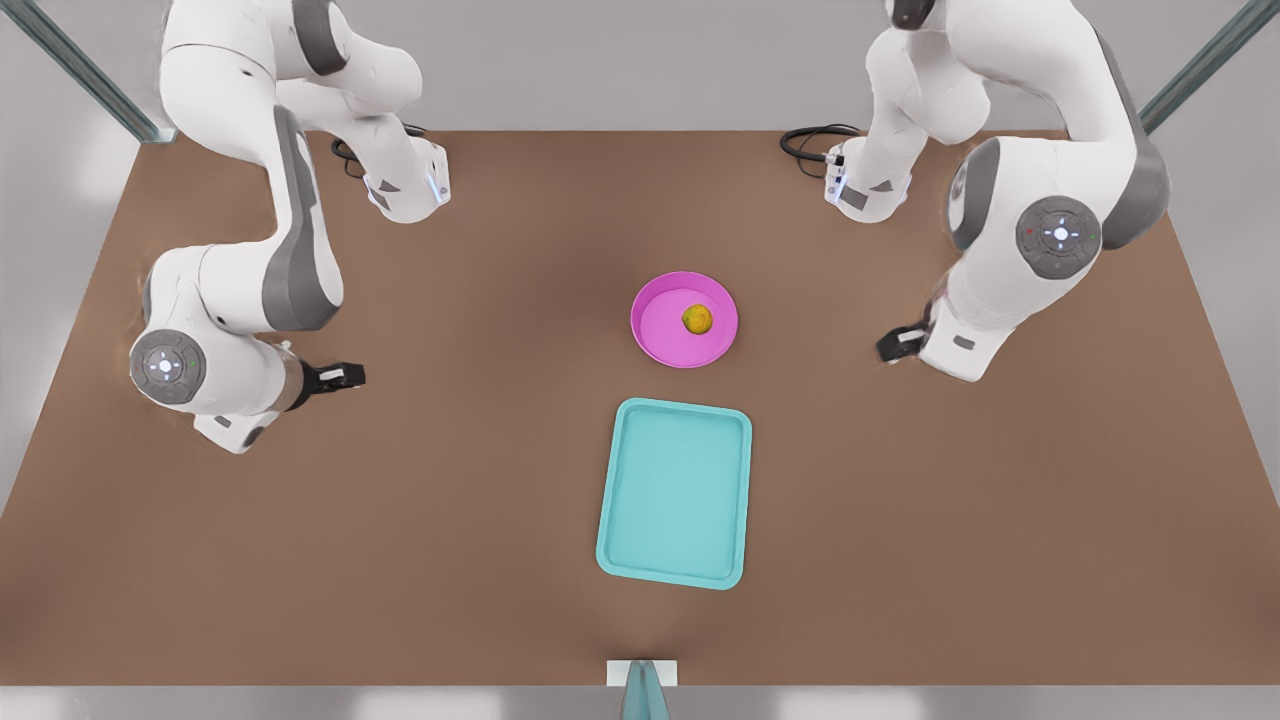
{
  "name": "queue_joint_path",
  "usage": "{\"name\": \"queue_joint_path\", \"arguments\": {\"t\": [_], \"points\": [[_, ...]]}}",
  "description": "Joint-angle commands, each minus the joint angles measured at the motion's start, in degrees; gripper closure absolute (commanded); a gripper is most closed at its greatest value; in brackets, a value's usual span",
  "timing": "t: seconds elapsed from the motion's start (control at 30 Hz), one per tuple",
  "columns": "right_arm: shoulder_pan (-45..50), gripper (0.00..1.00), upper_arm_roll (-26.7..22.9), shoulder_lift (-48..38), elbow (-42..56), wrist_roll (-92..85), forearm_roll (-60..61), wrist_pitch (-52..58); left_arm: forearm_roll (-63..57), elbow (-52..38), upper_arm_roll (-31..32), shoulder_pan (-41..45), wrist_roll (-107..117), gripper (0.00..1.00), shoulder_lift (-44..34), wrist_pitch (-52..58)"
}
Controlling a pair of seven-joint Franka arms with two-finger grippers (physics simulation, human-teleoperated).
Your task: Place the orange on the plate with the left arm and the plate on the tray with the right arm
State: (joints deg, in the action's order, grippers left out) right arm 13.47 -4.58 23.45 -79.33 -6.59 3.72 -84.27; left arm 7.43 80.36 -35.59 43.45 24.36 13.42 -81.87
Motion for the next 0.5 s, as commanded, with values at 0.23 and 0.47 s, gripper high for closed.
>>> {"name": "queue_joint_path", "arguments": {"t": [0.23, 0.47], "points": [[23.2, 0.0, 0.2, -0.3, -21.6, 1.1, 14.1, -39.2, -6.7, -1.3, 36.3, -33.8, -7.5, 0.0, -0.9, 2.0], [29.6, 0.0, 2.5, -3.1, -35.7, 11.0, 24.2, -50.3, -6.1, -1.3, 35.9, -33.9, -7.6, 0.0, 0.2, -0.2]]}}
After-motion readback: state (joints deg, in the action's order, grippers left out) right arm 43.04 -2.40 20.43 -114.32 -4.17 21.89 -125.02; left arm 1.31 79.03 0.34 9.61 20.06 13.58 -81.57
